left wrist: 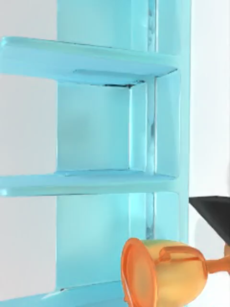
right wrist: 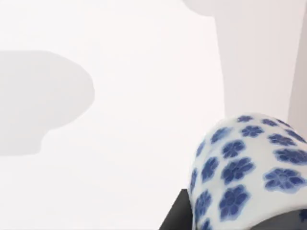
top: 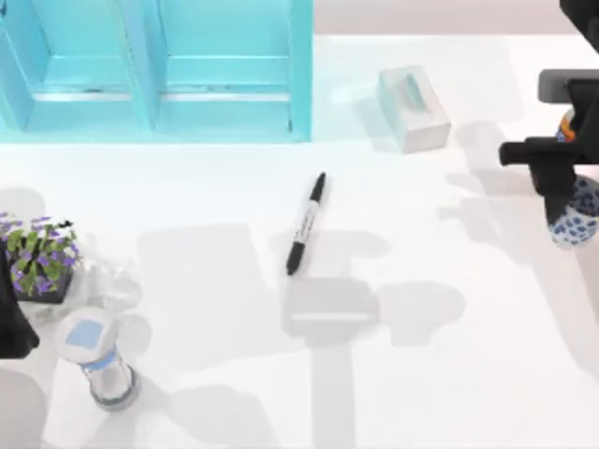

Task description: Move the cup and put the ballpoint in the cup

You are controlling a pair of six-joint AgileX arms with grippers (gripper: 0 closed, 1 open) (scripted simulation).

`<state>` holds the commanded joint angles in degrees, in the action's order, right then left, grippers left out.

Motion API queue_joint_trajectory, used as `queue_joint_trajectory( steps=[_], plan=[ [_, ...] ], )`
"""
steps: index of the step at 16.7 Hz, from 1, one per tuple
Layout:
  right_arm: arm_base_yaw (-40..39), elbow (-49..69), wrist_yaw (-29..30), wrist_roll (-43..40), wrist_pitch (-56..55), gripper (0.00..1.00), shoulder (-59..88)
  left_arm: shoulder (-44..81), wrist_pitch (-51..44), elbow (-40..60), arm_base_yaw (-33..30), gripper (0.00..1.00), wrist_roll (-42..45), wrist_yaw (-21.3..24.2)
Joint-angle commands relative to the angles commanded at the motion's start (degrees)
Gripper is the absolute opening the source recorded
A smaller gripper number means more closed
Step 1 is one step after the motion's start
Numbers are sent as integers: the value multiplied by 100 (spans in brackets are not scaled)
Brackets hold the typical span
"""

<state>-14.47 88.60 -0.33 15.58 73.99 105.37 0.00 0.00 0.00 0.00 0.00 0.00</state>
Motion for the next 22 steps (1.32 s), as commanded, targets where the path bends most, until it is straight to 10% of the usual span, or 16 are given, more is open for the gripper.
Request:
queue_joint_trajectory(
  steps=[22],
  plan=[
    [-1045,-1104,1,1023,-1680,8,504,0,0,0,0,100,0,0]
  ],
)
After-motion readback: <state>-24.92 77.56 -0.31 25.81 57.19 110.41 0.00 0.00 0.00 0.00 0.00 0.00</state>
